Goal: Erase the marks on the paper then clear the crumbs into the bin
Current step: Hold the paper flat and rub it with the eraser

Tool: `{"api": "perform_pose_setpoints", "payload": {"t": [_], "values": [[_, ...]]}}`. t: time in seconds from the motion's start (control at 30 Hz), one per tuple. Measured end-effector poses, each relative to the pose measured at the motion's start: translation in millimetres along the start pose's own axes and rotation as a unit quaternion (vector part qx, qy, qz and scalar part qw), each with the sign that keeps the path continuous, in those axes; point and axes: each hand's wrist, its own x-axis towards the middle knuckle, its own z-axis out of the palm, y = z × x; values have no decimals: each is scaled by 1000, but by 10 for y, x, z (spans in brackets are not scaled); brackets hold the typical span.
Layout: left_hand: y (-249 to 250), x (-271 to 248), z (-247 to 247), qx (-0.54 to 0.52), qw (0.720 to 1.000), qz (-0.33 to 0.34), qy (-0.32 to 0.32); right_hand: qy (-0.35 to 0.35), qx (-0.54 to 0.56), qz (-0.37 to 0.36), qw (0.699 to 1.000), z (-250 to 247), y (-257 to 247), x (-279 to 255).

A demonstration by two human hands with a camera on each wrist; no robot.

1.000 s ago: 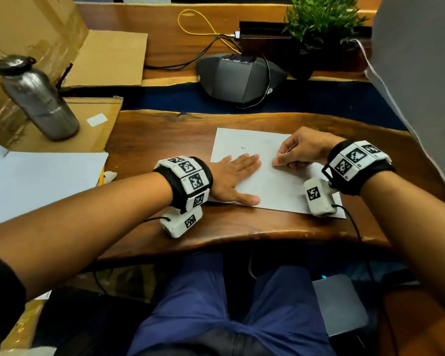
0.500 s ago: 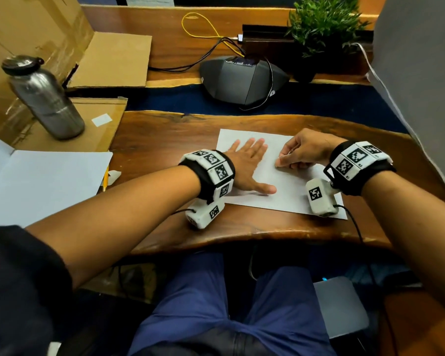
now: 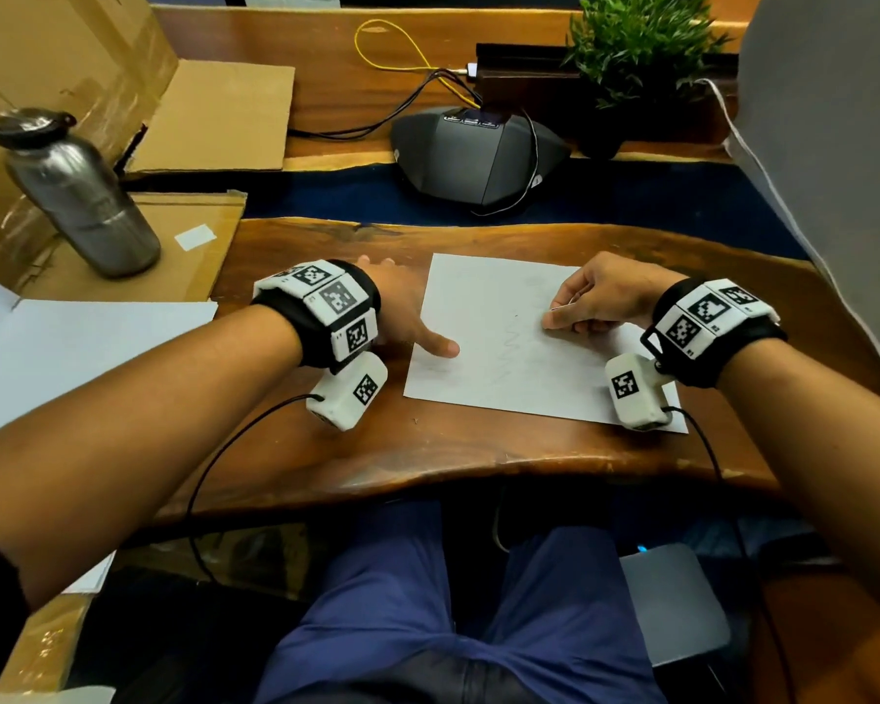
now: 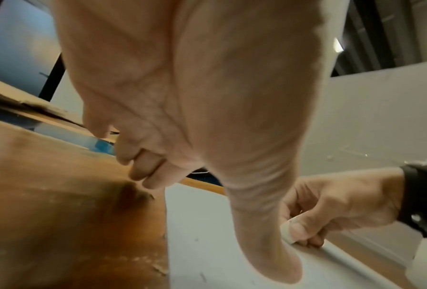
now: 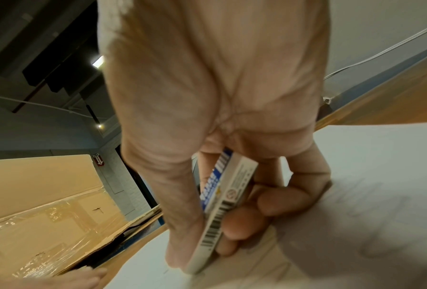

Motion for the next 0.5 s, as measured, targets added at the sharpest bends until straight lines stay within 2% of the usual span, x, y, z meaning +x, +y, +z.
{"api": "perform_pose_setpoints", "payload": {"t": [0.1, 0.2, 0.33, 0.43, 0.5], "values": [[19, 67, 22, -55, 994, 87, 22, 4, 5, 7, 1000, 3, -6, -16], [1, 192, 132, -71, 986, 149, 0, 11, -3, 4, 1000, 14, -37, -37], [-78, 271, 244, -63, 988, 142, -9, 18, -61, 4, 998, 13, -133, -53], [-88, 291, 233, -50, 990, 132, -14, 64, -142, -68, 985, 78, -405, -54], [-73, 317, 208, -43, 991, 126, -15, 112, -147, -124, 975, 135, -668, -8]]}}
